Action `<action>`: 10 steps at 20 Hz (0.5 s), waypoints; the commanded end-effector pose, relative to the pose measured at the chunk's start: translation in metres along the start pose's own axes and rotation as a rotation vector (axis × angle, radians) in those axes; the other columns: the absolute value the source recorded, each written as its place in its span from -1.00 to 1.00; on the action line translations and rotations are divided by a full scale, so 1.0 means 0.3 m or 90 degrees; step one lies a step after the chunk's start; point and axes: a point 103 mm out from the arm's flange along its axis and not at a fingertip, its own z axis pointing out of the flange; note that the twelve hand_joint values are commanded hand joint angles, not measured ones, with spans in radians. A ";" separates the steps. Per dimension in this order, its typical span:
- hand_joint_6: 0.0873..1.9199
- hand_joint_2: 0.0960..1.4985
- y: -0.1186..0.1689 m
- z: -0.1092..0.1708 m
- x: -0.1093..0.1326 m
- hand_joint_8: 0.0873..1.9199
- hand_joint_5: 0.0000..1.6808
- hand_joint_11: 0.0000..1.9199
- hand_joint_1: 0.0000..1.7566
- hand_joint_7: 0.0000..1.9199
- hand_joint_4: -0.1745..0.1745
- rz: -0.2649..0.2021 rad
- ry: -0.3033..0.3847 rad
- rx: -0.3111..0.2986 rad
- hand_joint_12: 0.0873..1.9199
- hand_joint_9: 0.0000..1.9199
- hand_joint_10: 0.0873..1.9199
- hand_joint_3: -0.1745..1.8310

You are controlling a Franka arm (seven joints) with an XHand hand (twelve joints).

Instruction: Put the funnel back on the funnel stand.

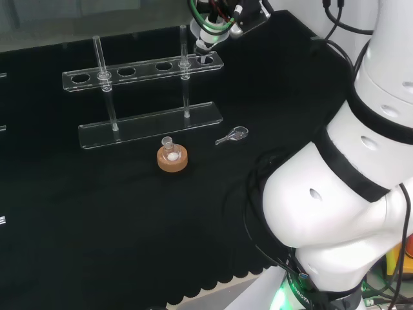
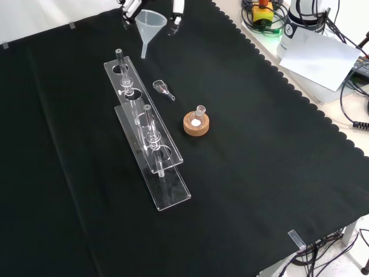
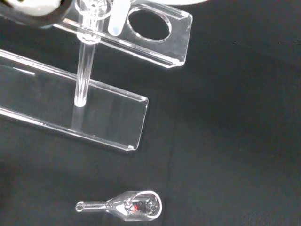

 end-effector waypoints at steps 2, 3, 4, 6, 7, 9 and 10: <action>-0.20 -0.21 0.078 0.028 -0.034 -0.36 -0.25 -0.27 -0.07 -0.36 0.04 0.001 -0.009 0.002 0.27 -0.01 -0.62 -0.26; -0.20 -0.21 0.086 0.032 -0.036 -0.36 -0.25 -0.27 -0.07 -0.36 0.04 0.001 -0.011 0.003 0.27 -0.01 -0.62 -0.26; -0.20 -0.21 0.095 0.034 -0.038 -0.36 -0.24 -0.27 -0.07 -0.35 0.04 0.001 -0.011 0.003 0.27 -0.01 -0.62 -0.26; -0.20 -0.22 0.097 0.034 -0.035 -0.36 -0.24 -0.27 -0.07 -0.35 0.04 0.004 -0.016 -0.003 0.27 -0.01 -0.62 -0.26; -0.20 -0.22 0.101 0.033 -0.037 -0.36 -0.24 -0.27 -0.06 -0.35 0.04 0.004 -0.015 -0.004 0.27 -0.01 -0.62 -0.26; -0.20 -0.22 0.118 0.030 -0.045 -0.36 -0.24 -0.27 -0.06 -0.35 0.04 0.004 -0.014 -0.004 0.27 -0.01 -0.62 -0.26; -0.20 -0.22 0.128 0.031 -0.053 -0.36 -0.24 -0.27 -0.06 -0.35 0.04 0.004 -0.012 -0.007 0.27 -0.01 -0.62 -0.26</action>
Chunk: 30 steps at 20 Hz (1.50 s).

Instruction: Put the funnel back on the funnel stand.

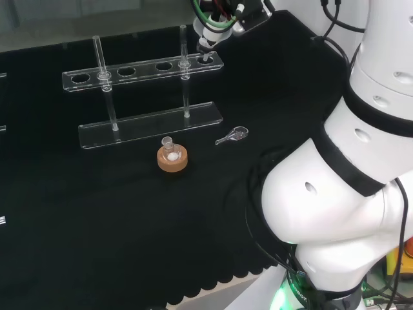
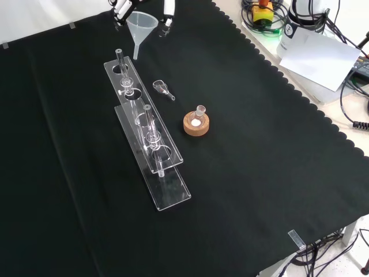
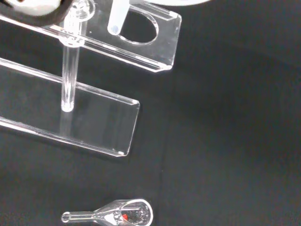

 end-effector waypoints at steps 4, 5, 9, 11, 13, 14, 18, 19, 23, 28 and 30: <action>-0.20 -0.22 0.101 0.017 -0.040 -0.36 -0.24 -0.27 -0.06 -0.34 0.04 0.000 -0.013 -0.026 0.27 -0.01 -0.62 -0.26; -0.20 -0.22 0.105 0.018 -0.044 -0.36 -0.24 -0.27 -0.06 -0.34 0.04 0.000 -0.013 -0.028 0.27 -0.01 -0.62 -0.26; -0.20 -0.22 0.118 0.018 -0.049 -0.36 -0.24 -0.27 -0.06 -0.34 0.04 0.004 -0.019 -0.032 0.27 -0.01 -0.62 -0.25; -0.20 -0.22 0.122 0.018 -0.049 -0.36 -0.24 -0.26 -0.06 -0.34 0.04 0.003 -0.021 -0.030 0.27 -0.01 -0.62 -0.25; -0.20 -0.22 0.137 0.020 -0.054 -0.36 -0.24 -0.26 -0.06 -0.34 0.04 0.001 -0.022 -0.021 0.27 -0.01 -0.62 -0.25; -0.20 -0.22 0.148 0.023 -0.059 -0.36 -0.24 -0.26 -0.06 -0.34 0.04 0.000 -0.022 -0.017 0.27 -0.01 -0.62 -0.25; -0.20 -0.22 0.170 0.042 -0.070 -0.36 -0.24 -0.26 -0.06 -0.34 0.04 -0.002 -0.020 -0.015 0.27 -0.01 -0.62 -0.25; -0.20 -0.22 0.173 0.046 -0.072 -0.36 -0.24 -0.26 -0.06 -0.34 0.04 -0.002 -0.022 -0.012 0.27 -0.01 -0.62 -0.25; -0.20 -0.22 0.180 0.058 -0.074 -0.36 -0.24 -0.26 -0.06 -0.34 0.04 -0.002 -0.024 -0.002 0.27 -0.01 -0.62 -0.25; -0.20 -0.23 0.185 0.072 -0.065 -0.36 -0.24 -0.26 -0.06 -0.34 0.04 -0.007 -0.021 0.010 0.27 -0.01 -0.62 -0.25; -0.20 -0.23 0.189 0.079 -0.055 -0.36 -0.24 -0.26 -0.06 -0.34 0.04 -0.011 -0.022 0.014 0.27 -0.01 -0.62 -0.25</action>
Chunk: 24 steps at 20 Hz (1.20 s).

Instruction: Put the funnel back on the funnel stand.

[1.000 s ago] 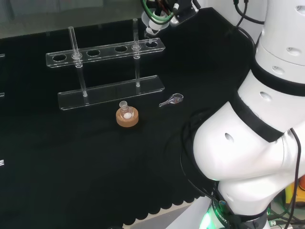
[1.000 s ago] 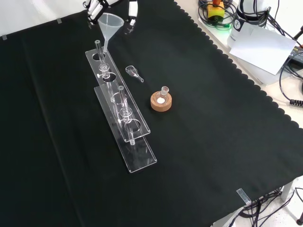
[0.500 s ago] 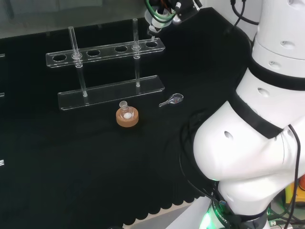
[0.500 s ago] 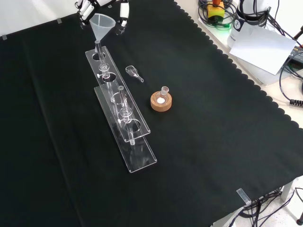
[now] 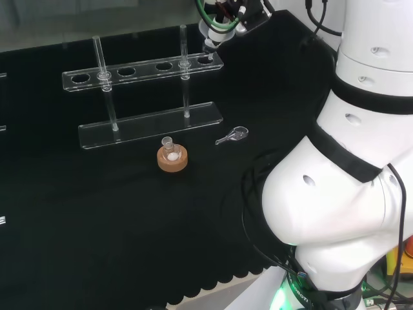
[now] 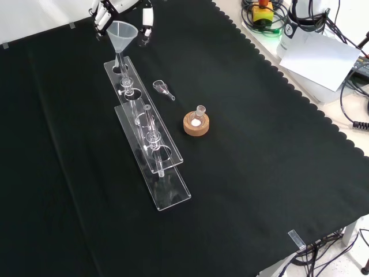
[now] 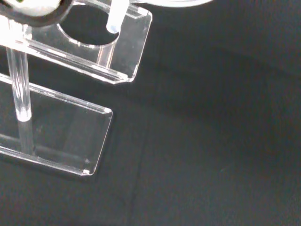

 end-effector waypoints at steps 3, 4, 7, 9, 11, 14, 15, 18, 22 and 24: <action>-0.20 -0.23 0.016 0.020 0.032 -0.36 -0.24 -0.26 -0.06 -0.34 0.03 -0.011 0.000 0.016 0.27 -0.01 -0.62 -0.25; -0.20 -0.23 0.021 0.023 0.039 -0.36 -0.24 -0.26 -0.06 -0.35 0.03 -0.013 -0.001 0.019 0.27 -0.01 -0.62 -0.25; -0.20 -0.23 0.037 0.034 0.055 -0.36 -0.25 -0.26 -0.06 -0.35 0.02 -0.017 -0.006 0.024 0.27 -0.01 -0.62 -0.25; -0.20 -0.23 0.050 0.046 0.060 -0.36 -0.25 -0.26 -0.06 -0.35 0.02 -0.016 -0.009 0.032 0.27 -0.01 -0.62 -0.25; -0.20 -0.23 0.063 0.060 0.062 -0.37 -0.26 -0.26 -0.06 -0.35 0.01 -0.014 -0.011 0.043 0.27 -0.01 -0.62 -0.25; -0.27 -0.23 0.078 0.076 0.066 -0.36 -0.43 -0.28 -0.06 -0.40 -0.17 -0.013 -0.010 0.052 0.27 -0.05 -0.62 -0.25; -0.34 -0.23 0.081 0.078 0.066 -0.35 -0.49 -0.29 -0.07 -0.44 -0.23 -0.012 -0.010 0.055 0.28 -0.08 -0.61 -0.25; -0.62 -0.23 0.083 0.080 0.063 -0.30 -0.63 -0.35 -0.09 -0.63 -0.34 -0.016 0.002 0.061 0.31 -0.25 -0.52 -0.25; -0.98 -0.23 0.066 0.072 0.055 -0.36 -0.81 -0.48 -0.21 -0.95 -0.33 -0.023 0.016 0.058 0.39 -0.61 -0.36 -0.27; -1.00 -0.22 0.047 0.061 0.051 -0.58 -0.90 -0.57 -0.30 -0.99 -0.25 -0.024 0.024 0.049 0.44 -0.79 -0.29 -0.33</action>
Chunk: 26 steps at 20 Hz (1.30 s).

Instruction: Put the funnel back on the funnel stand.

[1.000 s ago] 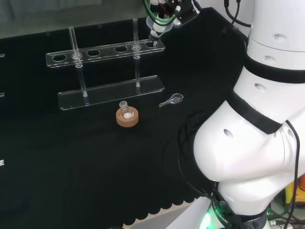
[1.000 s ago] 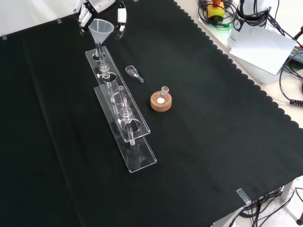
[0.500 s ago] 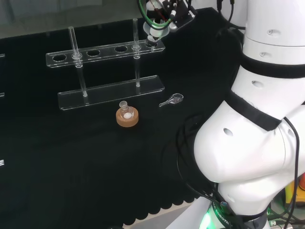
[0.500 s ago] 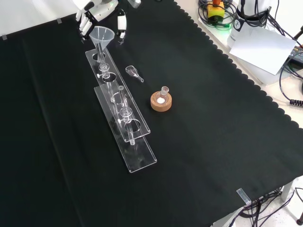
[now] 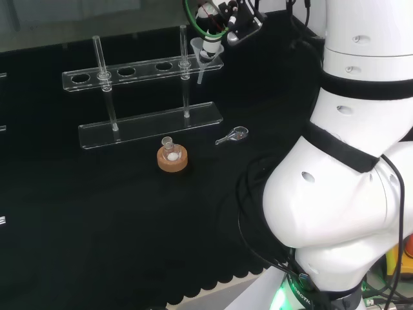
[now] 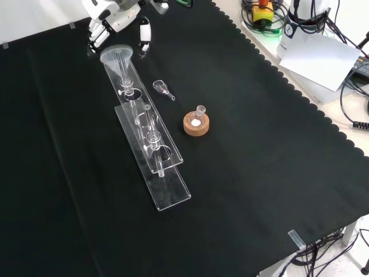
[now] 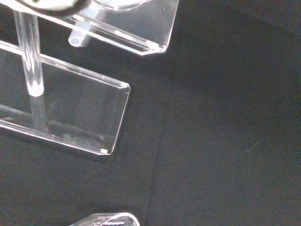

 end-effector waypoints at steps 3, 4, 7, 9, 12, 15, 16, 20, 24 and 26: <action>-1.00 -0.18 -0.080 -0.027 -0.011 -0.84 -0.97 -0.66 -0.37 -1.00 -0.19 -0.001 0.021 -0.036 0.48 -0.94 -0.20 -0.43; -1.00 -0.17 -0.098 -0.035 -0.012 -0.88 -0.99 -0.68 -0.38 -1.00 -0.18 0.001 0.023 -0.046 0.49 -0.96 -0.19 -0.45; -1.00 -0.16 -0.166 -0.059 -0.021 -0.93 -1.00 -0.72 -0.41 -1.00 -0.17 0.010 0.030 -0.066 0.51 -1.00 -0.18 -0.49; -1.00 -0.15 -0.222 -0.071 -0.027 -0.91 -0.99 -0.72 -0.41 -1.00 -0.17 0.016 0.035 -0.094 0.52 -0.99 -0.17 -0.50; -1.00 -0.12 -0.315 -0.089 -0.035 -0.68 -0.92 -0.70 -0.40 -1.00 -0.24 0.027 0.051 -0.138 0.52 -0.88 -0.20 -0.54; -1.00 -0.10 -0.407 -0.093 -0.036 -0.47 -0.86 -0.66 -0.37 -1.00 -0.28 0.037 0.064 -0.150 0.50 -0.79 -0.24 -0.55; -1.00 -0.09 -0.433 -0.090 -0.035 -0.45 -0.84 -0.66 -0.36 -0.99 -0.29 0.041 0.068 -0.152 0.50 -0.78 -0.24 -0.55; -1.00 -0.08 -0.515 -0.071 -0.022 -0.38 -0.81 -0.64 -0.35 -0.97 -0.30 0.051 0.079 -0.152 0.48 -0.74 -0.26 -0.54; -1.00 -0.07 -0.576 -0.054 -0.003 -0.36 -0.80 -0.63 -0.35 -0.95 -0.31 0.058 0.085 -0.153 0.48 -0.72 -0.26 -0.54; -1.00 -0.07 -0.600 -0.050 0.007 -0.35 -0.80 -0.63 -0.35 -0.94 -0.31 0.059 0.088 -0.157 0.48 -0.71 -0.26 -0.53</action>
